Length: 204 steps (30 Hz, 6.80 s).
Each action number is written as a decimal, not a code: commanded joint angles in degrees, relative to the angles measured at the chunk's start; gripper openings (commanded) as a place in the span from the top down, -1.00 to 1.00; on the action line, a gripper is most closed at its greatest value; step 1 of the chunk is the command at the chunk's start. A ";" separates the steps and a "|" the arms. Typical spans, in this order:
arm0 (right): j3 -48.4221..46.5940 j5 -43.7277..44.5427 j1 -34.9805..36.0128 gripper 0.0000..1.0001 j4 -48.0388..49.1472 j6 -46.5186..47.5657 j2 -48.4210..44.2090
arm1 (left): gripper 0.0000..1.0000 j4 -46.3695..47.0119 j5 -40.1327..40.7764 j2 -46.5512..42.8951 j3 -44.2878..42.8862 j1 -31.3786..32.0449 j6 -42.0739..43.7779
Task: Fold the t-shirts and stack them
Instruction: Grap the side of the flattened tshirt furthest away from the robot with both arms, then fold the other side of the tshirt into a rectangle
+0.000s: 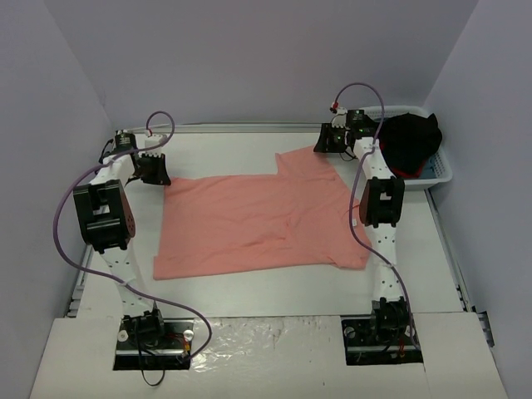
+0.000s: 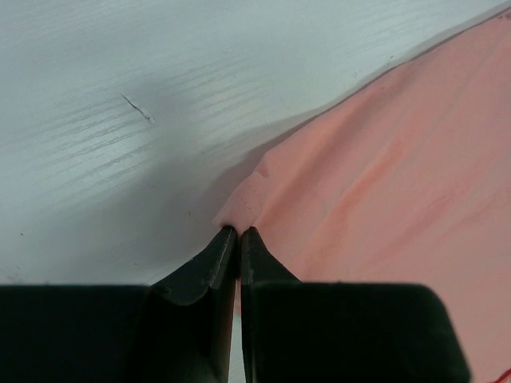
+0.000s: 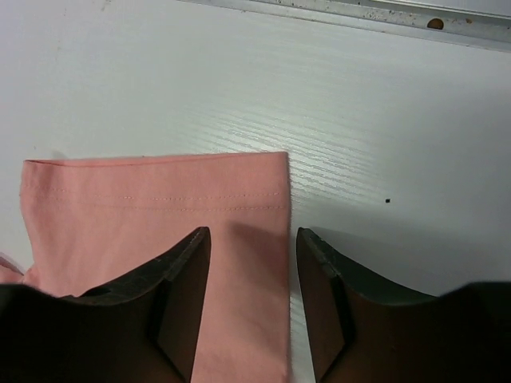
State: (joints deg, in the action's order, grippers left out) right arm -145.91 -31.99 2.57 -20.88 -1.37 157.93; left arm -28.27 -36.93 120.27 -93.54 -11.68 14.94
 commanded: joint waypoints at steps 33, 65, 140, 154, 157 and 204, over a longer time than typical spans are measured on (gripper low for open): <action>-0.44 3.60 -0.20 1.00 -2.93 0.75 2.13 | 0.95 -4.59 -3.59 3.56 -8.84 1.40 -0.79; 25.99 -6.59 -8.37 1.00 -3.28 2.24 -31.87 | 0.95 -4.69 -14.49 -12.77 0.89 -3.52 -1.14; 68.83 -5.36 -3.80 0.04 -19.02 27.20 -57.74 | 0.37 -32.55 -24.42 -19.72 18.66 -9.59 39.20; 48.53 -10.73 5.60 0.04 -23.58 29.75 -36.83 | 0.51 -32.64 -23.81 -21.39 21.64 -9.50 39.64; 45.54 -10.38 6.05 0.04 -24.11 30.11 -33.13 | 0.52 -32.46 -22.67 -22.53 23.04 -9.59 39.81; 63.99 -9.94 11.67 0.99 -33.26 43.91 -44.55 | 0.72 -27.89 -24.16 -21.57 24.01 -9.59 36.21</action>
State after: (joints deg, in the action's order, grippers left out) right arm -82.89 -43.40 12.95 -49.47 39.79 116.44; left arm -56.16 -58.74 99.96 -69.14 -21.02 50.70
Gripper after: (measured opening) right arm 0.007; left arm 0.141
